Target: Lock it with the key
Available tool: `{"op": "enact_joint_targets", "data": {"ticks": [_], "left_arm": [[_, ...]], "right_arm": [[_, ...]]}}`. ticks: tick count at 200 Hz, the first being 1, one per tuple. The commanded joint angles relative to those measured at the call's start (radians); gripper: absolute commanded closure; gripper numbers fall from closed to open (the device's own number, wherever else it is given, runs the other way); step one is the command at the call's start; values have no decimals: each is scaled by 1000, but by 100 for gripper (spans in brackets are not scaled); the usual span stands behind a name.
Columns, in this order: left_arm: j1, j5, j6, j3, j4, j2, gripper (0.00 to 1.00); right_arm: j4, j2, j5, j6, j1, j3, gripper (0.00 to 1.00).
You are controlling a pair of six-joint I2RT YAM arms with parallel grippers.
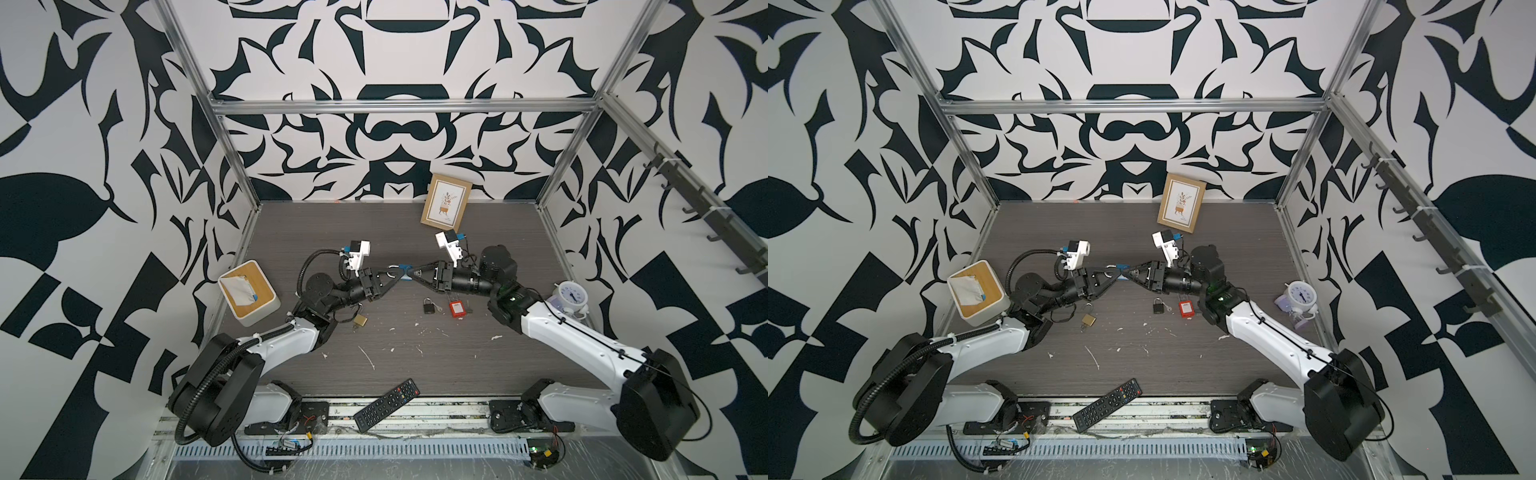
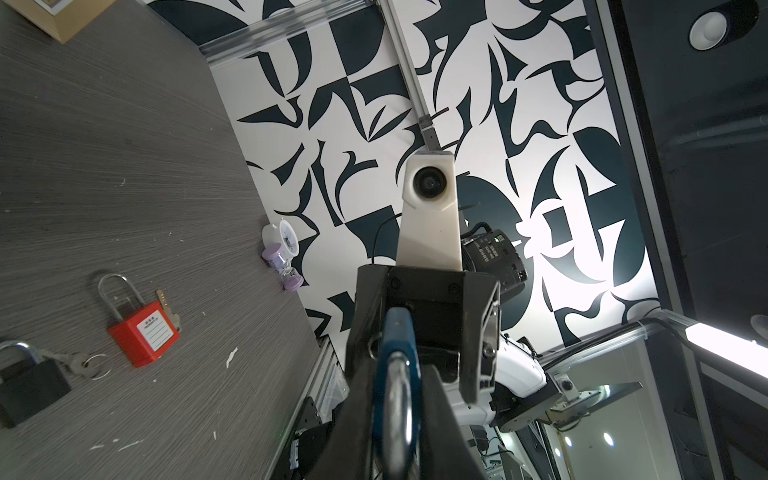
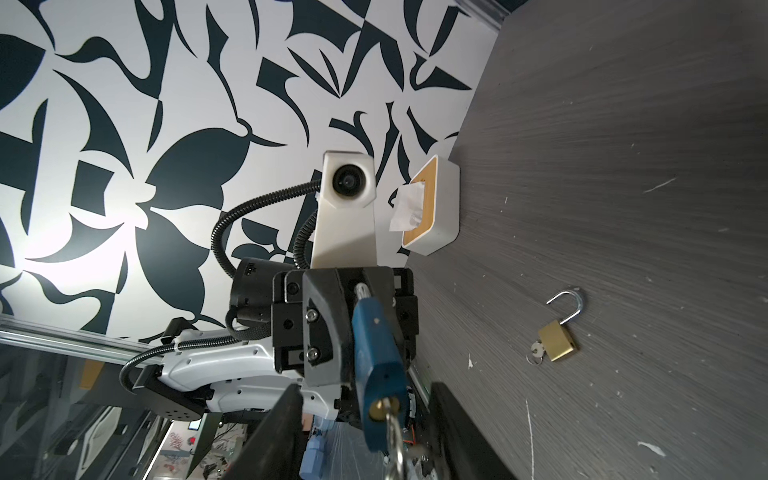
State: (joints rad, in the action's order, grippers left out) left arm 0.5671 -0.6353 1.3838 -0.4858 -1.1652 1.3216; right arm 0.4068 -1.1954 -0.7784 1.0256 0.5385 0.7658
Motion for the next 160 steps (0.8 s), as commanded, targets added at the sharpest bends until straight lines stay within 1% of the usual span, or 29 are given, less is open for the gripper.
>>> {"op": "enact_joint_targets", "data": {"ticks": [1,17,26,44,77,103,145,160], "left_arm": [[1,6,-2,11,-77,-28,100],[1,11,-6,15,-69,-36,100],[1,9,-7,12,-68,-36,100],[1,9,-6,13,-71,-35,100],[2,8,-3,10,-71,-29,100],[1,8,-1,4,-73,-22,100],[1,6,5,-1,-82,-15,100],[1,6,5,-1,-80,-16,100]], "right_arm": [[-21,48,19,-29,-31,25,48],[-15,48,8,-22,-37,21,53],[1,48,5,-12,-37,16,59],[38,44,-10,9,-37,10,68],[58,36,-39,20,-37,13,70],[70,25,-59,30,-36,12,74],[67,20,-67,28,-33,4,76],[68,19,-67,27,-31,1,78]]}}
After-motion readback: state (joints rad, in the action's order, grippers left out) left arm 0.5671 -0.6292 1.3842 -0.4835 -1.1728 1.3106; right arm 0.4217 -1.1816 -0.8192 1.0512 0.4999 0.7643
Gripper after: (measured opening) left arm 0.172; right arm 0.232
